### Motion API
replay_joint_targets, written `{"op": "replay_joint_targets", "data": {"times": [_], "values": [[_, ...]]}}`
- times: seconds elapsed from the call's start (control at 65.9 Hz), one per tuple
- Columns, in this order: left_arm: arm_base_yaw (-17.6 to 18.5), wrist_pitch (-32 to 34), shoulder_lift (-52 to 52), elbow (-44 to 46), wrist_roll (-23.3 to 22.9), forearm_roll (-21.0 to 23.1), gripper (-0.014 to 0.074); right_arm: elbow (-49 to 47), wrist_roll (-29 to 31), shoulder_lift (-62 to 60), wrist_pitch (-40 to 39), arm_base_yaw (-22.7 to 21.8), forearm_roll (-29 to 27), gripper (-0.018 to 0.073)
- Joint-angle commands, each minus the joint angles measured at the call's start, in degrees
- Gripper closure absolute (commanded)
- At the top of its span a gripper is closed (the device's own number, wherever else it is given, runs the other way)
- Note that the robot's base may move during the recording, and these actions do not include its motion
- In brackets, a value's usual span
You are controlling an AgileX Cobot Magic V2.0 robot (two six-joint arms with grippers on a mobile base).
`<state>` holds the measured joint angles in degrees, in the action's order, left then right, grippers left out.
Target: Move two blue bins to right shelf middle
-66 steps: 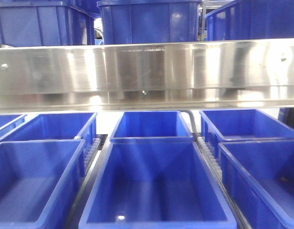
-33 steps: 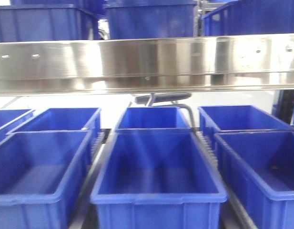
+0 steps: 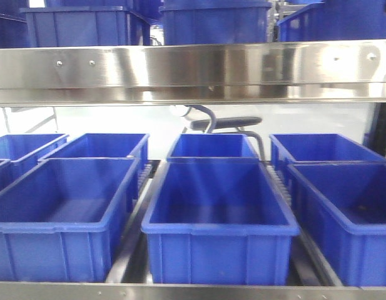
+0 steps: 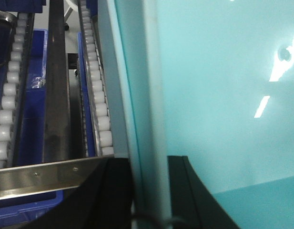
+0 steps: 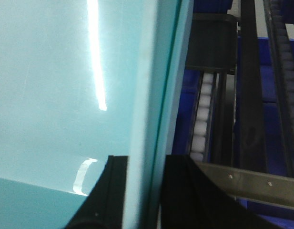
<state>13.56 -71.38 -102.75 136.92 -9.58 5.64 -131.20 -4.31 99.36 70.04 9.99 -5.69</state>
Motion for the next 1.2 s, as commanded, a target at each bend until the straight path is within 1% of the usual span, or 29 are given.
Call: {"op": "replay_joint_targets", "data": {"times": [0.0,1.183], "values": [[0.4,5.9,0.6,0.9,0.6,5.4,0.0707,-1.0,1.5,-0.7,-6.1,0.4,-3.5,0.0725],[0.4,6.5,0.6,0.9,0.6,5.4,0.0707,-1.0,1.5,-0.7,-6.2,0.4,-3.5,0.0725]]}}
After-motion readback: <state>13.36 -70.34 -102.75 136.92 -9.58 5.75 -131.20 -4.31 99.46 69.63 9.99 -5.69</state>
